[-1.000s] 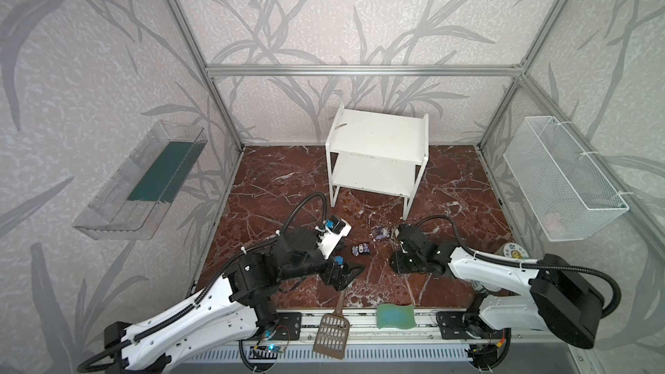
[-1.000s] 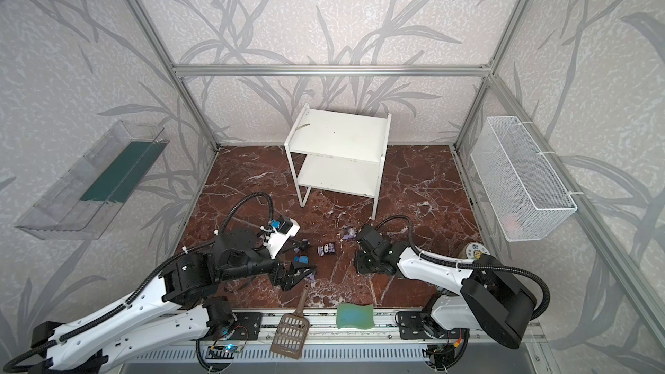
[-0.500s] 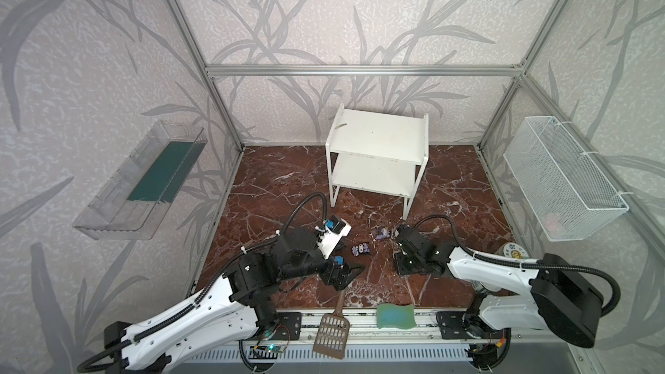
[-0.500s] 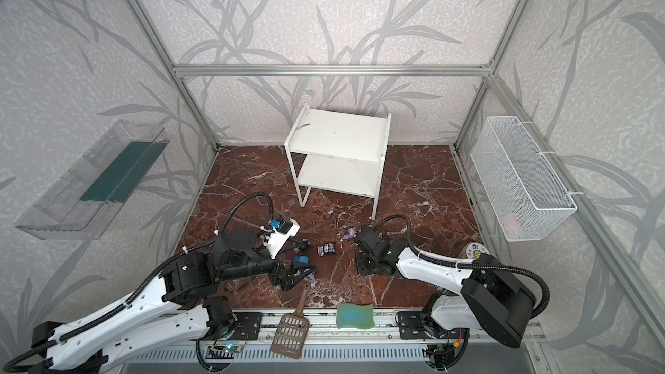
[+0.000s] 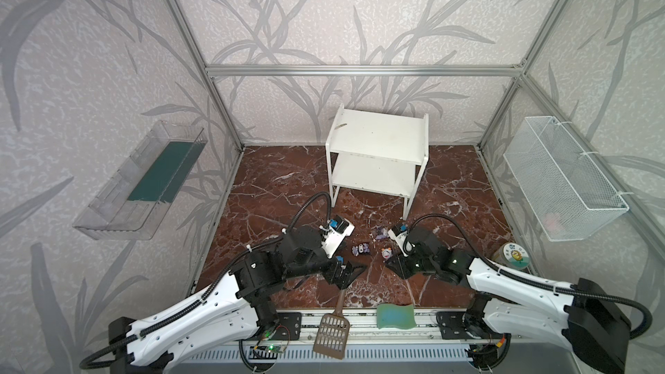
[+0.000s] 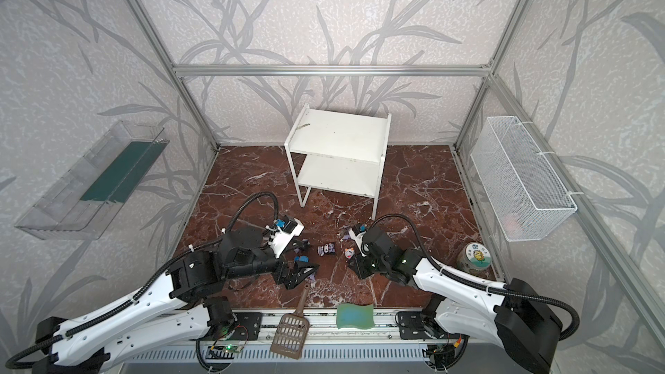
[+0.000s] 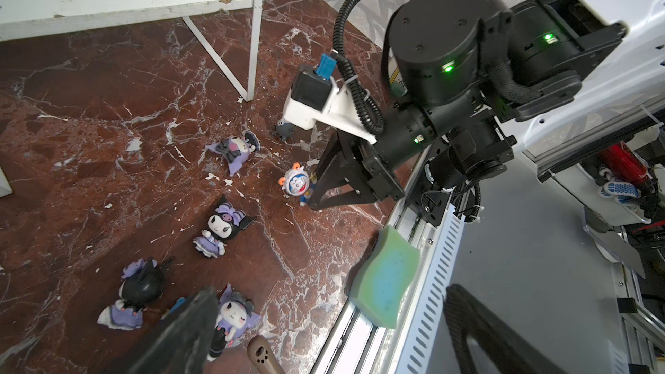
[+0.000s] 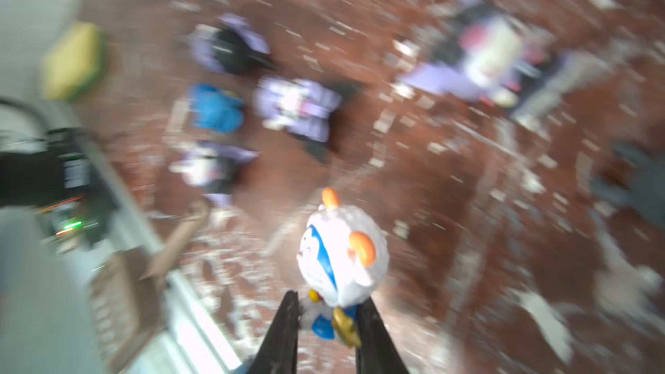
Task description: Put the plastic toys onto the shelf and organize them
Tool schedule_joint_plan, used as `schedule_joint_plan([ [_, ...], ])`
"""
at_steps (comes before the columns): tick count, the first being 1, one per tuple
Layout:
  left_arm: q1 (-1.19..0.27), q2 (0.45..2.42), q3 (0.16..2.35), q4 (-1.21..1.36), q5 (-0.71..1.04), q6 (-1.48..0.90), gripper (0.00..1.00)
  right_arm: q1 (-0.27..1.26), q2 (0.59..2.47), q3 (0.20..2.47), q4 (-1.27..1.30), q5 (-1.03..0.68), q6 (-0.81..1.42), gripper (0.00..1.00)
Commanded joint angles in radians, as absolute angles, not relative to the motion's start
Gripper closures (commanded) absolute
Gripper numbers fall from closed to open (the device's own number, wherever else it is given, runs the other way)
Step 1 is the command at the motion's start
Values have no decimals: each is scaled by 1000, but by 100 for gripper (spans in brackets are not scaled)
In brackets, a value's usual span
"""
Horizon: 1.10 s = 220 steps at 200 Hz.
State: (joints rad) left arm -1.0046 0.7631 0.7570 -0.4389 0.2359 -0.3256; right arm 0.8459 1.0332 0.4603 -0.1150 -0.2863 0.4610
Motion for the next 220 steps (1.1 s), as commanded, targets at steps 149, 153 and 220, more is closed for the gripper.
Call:
schedule_joint_plan([
  [149, -1003, 984, 813, -330, 527, -293, 39, 1003, 717, 413, 37, -560, 266, 84],
  [153, -1003, 985, 814, -331, 527, -293, 41, 1003, 717, 414, 37, -557, 264, 84],
  [220, -1003, 1010, 816, -324, 565, -296, 48, 1018, 735, 423, 36, -525, 256, 85],
])
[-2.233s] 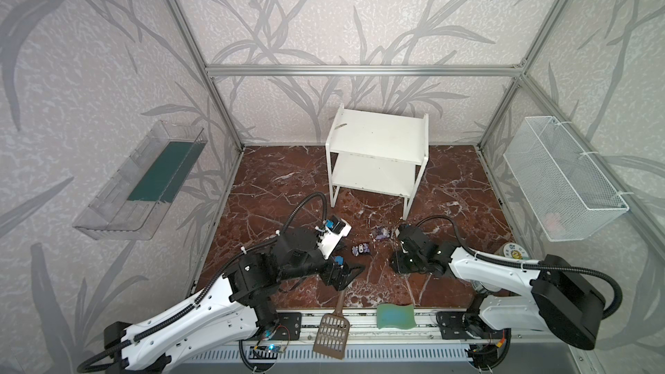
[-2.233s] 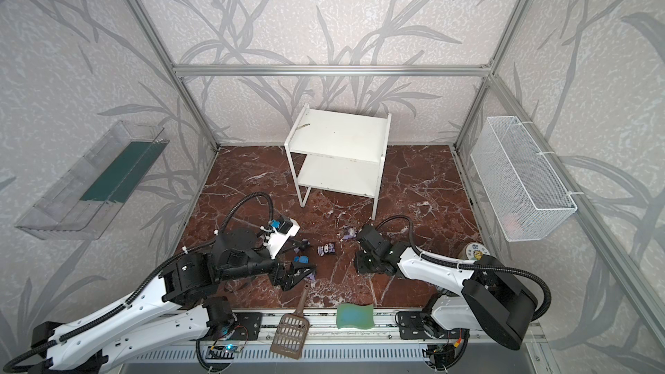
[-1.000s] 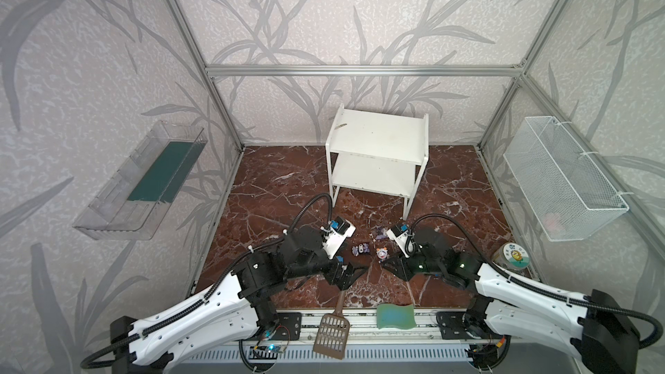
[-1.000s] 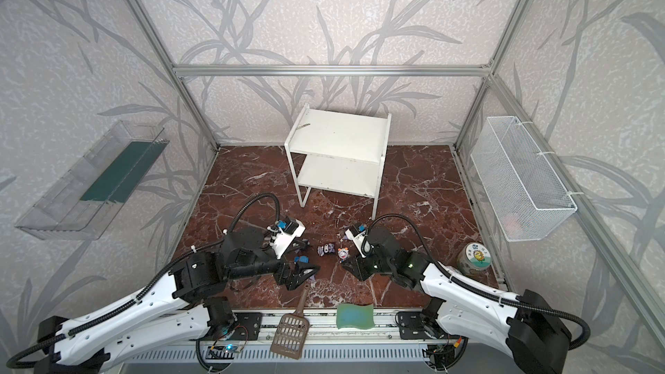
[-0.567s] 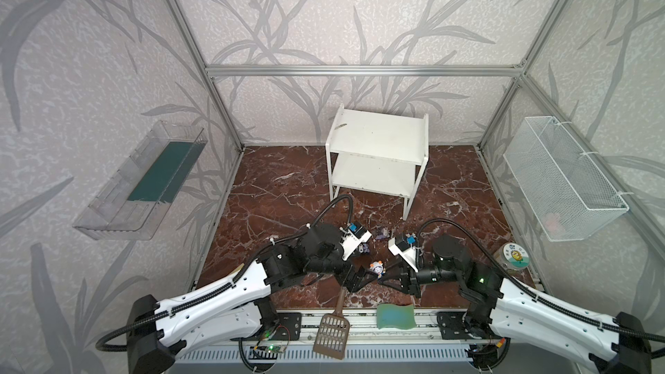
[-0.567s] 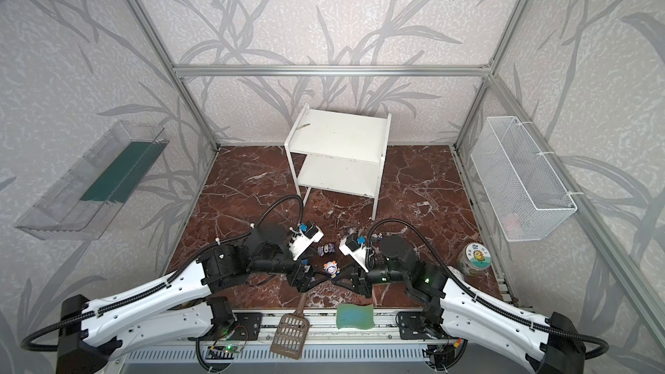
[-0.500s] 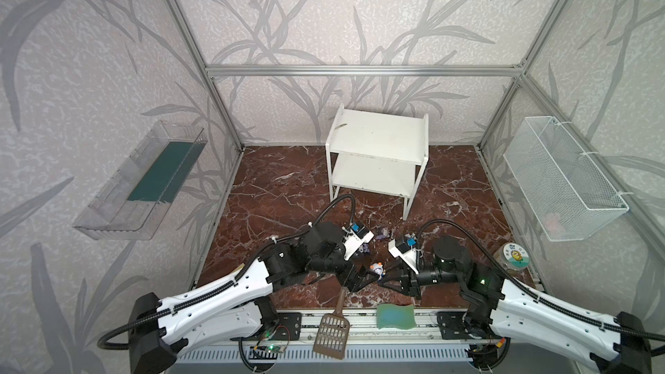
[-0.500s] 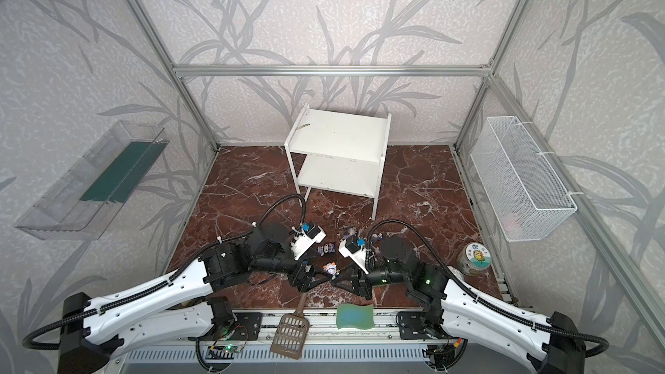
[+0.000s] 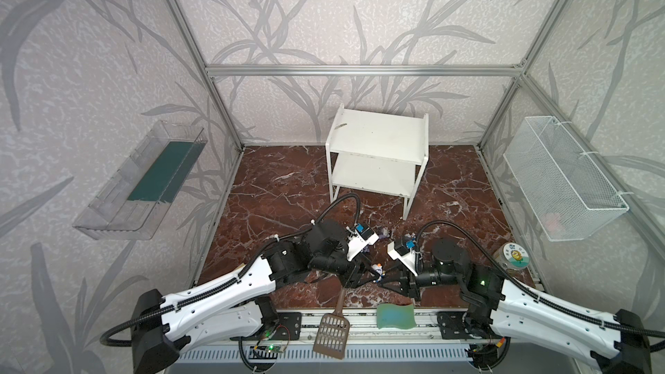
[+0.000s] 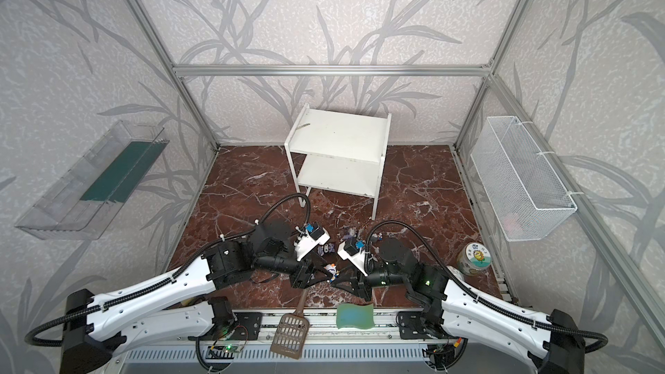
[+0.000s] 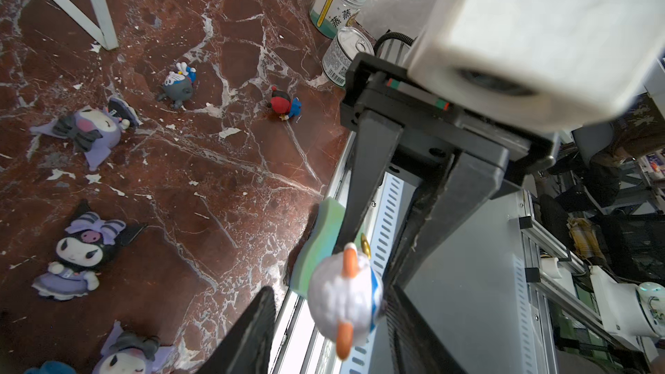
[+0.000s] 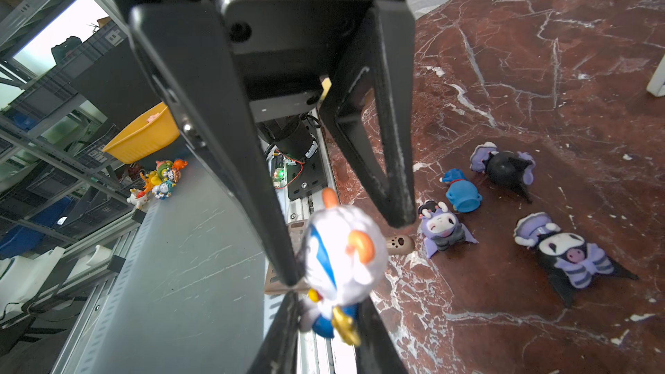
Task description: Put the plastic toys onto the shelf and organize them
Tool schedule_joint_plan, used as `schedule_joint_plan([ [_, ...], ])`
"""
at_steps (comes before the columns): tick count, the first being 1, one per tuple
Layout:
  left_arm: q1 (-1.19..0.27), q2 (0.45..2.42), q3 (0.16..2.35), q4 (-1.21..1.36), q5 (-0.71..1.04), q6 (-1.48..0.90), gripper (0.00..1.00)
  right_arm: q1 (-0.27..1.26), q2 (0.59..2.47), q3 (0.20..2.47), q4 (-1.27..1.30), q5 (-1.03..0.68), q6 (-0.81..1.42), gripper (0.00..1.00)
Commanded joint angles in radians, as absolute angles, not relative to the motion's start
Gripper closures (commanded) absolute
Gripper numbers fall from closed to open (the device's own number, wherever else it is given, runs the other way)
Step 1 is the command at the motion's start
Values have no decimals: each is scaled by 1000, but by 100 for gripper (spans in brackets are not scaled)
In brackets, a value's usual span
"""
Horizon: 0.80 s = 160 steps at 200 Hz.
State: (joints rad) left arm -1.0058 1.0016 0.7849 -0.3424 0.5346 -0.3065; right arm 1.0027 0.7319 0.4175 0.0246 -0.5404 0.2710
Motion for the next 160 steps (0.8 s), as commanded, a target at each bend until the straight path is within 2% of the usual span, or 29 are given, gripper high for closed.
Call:
schedule_joint_plan([
  [1, -1003, 1009, 816, -324, 566, -297, 48, 1018, 736, 423, 37, -524, 255, 85],
  [20, -1002, 1009, 820, -324, 569, -294, 51, 1018, 738, 423, 37, -515, 257, 85],
  [49, -1003, 1006, 825, -330, 574, -288, 66, 1017, 734, 419, 35, -506, 260, 85],
  [62, -1003, 1009, 828, -331, 581, -286, 69, 1048, 729, 416, 35, -500, 263, 84],
  [111, -1003, 1018, 830, -317, 587, -284, 71, 1058, 738, 416, 40, -496, 266, 83],
  [135, -1003, 1013, 831, -320, 552, -269, 73, 1060, 737, 416, 25, -476, 272, 73],
  [160, -1002, 1010, 855, -360, 478, -217, 74, 1060, 710, 413, -44, -420, 273, 52],
])
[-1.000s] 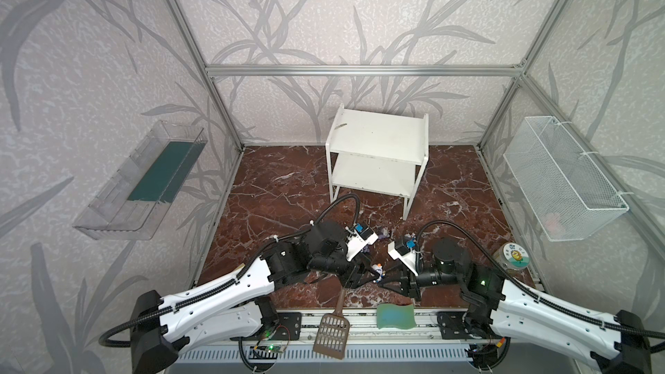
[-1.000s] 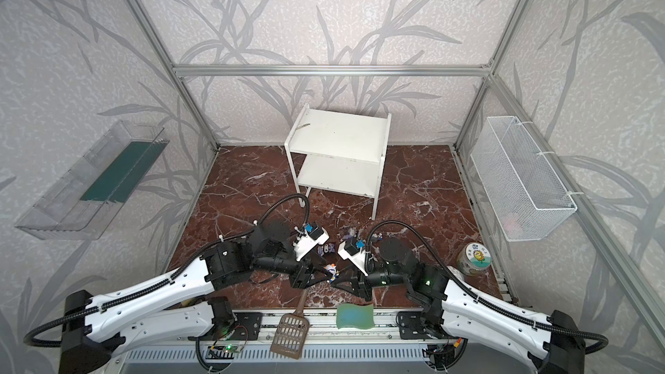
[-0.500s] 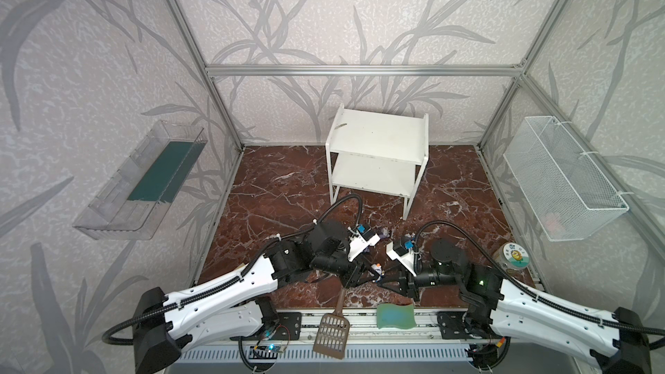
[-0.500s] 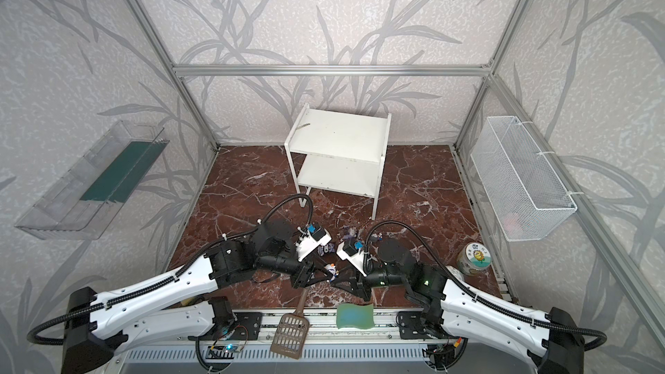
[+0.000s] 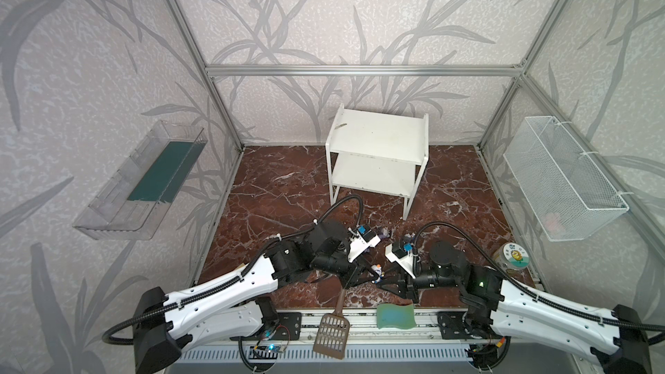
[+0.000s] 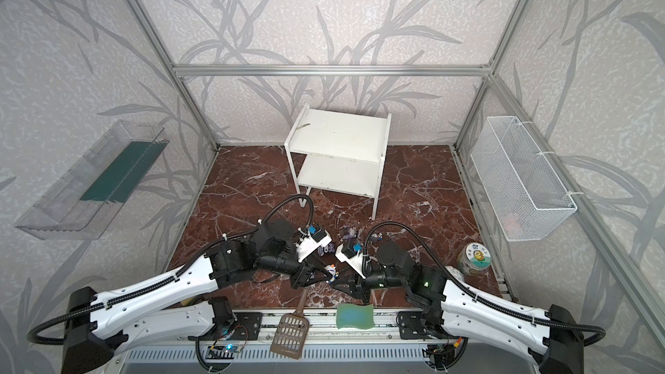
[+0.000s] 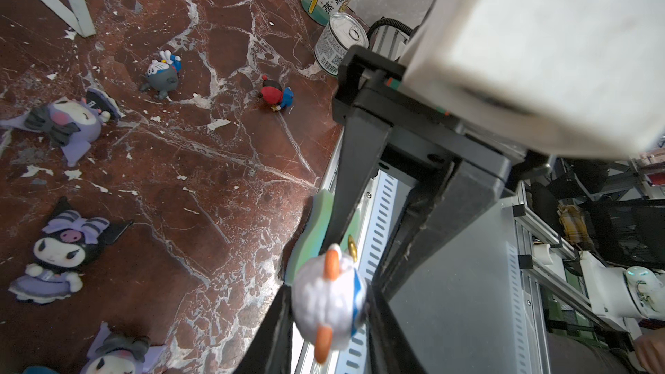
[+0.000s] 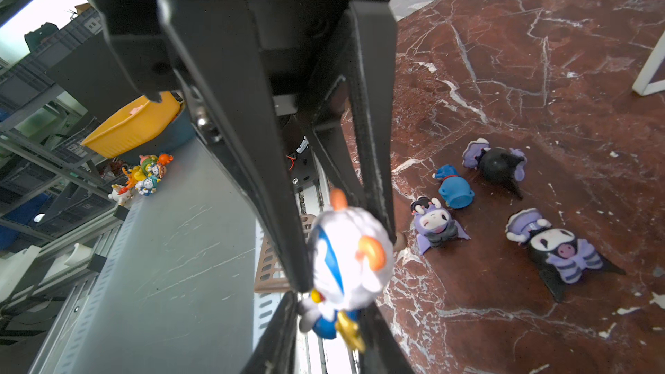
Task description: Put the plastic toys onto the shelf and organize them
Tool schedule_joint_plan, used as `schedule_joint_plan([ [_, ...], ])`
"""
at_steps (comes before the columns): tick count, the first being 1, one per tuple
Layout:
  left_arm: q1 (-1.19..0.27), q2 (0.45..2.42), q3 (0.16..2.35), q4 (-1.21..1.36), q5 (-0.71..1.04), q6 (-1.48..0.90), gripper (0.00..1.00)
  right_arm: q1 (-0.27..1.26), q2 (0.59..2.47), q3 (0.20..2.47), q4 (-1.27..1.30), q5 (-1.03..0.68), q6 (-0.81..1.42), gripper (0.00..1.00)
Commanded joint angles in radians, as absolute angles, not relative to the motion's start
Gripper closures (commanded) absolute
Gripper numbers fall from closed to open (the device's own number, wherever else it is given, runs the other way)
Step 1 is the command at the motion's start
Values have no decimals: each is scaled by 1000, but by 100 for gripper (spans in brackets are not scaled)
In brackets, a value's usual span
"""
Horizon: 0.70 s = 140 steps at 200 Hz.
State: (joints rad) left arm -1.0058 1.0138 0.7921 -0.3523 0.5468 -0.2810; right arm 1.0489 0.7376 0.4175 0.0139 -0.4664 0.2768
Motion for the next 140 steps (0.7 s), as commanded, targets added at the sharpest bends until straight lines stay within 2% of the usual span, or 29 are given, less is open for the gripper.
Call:
schedule_joint_plan([
  [1, -1003, 1010, 857, -362, 474, -214, 74, 1060, 708, 413, -50, -415, 273, 51],
  [20, -1002, 1022, 893, -400, 416, -146, 72, 1059, 645, 404, -143, -342, 272, 35],
  [43, -1000, 1074, 936, -416, 346, -15, 72, 1059, 528, 388, -264, -218, 291, 20],
  [61, -997, 1151, 992, -416, 289, 79, 72, 1060, 429, 382, -387, -28, 346, 13],
  [79, -984, 1244, 1065, -404, 264, 154, 73, 1060, 346, 389, -510, 107, 391, 0],
  [118, -940, 1431, 1237, -398, 252, 285, 74, 1060, 218, 381, -619, 286, 480, 1],
  [140, -918, 1507, 1305, -383, 230, 340, 74, 1060, 205, 374, -626, 313, 495, 1],
])
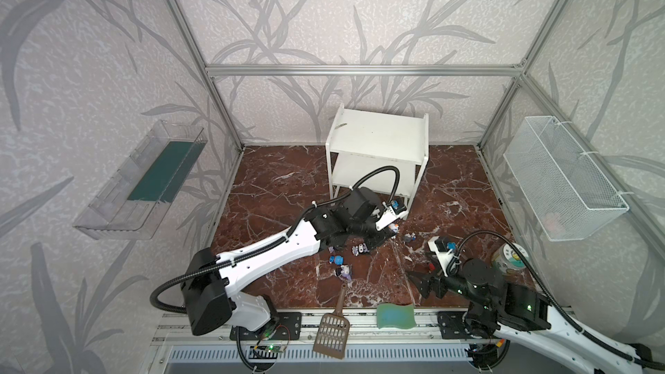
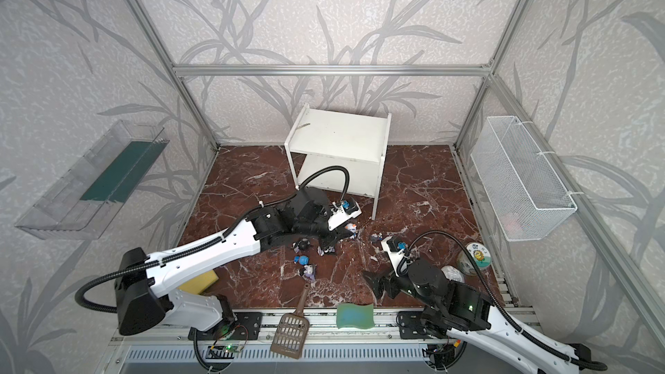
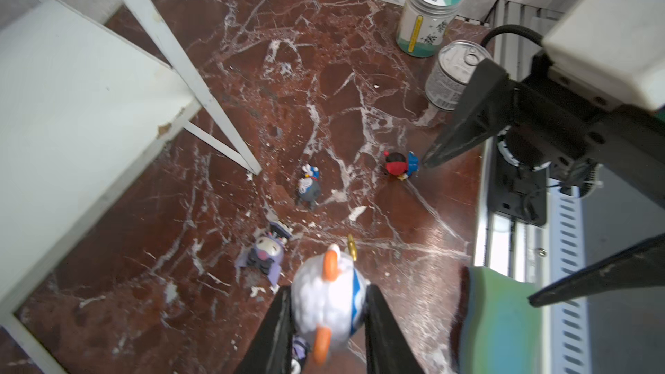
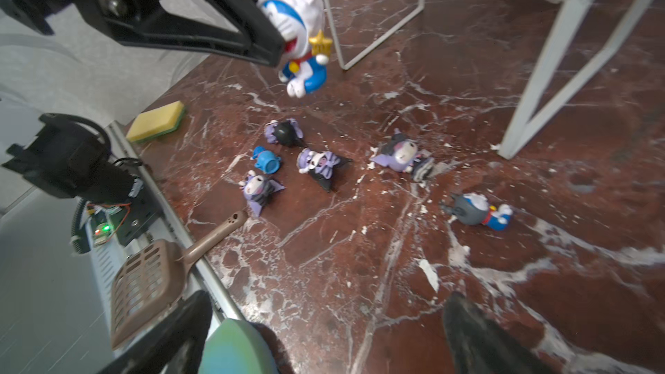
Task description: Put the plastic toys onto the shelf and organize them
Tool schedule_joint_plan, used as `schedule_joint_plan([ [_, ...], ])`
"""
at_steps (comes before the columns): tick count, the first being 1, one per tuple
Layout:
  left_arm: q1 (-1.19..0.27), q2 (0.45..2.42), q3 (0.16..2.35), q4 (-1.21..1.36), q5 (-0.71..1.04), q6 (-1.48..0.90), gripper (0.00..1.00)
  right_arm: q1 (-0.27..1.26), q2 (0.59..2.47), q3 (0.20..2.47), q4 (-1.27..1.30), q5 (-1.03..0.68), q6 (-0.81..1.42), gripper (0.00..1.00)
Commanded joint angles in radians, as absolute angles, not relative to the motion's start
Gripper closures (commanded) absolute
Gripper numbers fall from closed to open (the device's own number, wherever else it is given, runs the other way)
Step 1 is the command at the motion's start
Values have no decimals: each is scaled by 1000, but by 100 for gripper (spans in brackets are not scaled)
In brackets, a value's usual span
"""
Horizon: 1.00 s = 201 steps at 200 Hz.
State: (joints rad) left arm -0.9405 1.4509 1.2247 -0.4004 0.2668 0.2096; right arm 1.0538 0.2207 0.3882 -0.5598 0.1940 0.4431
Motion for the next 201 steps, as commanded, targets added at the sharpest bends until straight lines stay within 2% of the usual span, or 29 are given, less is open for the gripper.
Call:
schedule_joint_plan([
  [1, -917, 1509, 1308, -381, 228, 342, 74, 1060, 205, 374, -627, 314, 496, 1],
  [59, -896, 1663, 1412, -282, 119, 430, 74, 1059, 241, 380, -622, 307, 494, 1],
  [127, -887, 1743, 1473, -244, 89, 468, 74, 1060, 214, 374, -623, 305, 493, 1],
  [164, -884, 1644, 1400, -312, 162, 488, 75, 1059, 236, 370, -564, 264, 429, 0],
  [201, -887, 1477, 1316, -474, 347, 452, 75, 1059, 303, 391, -451, 159, 315, 8],
])
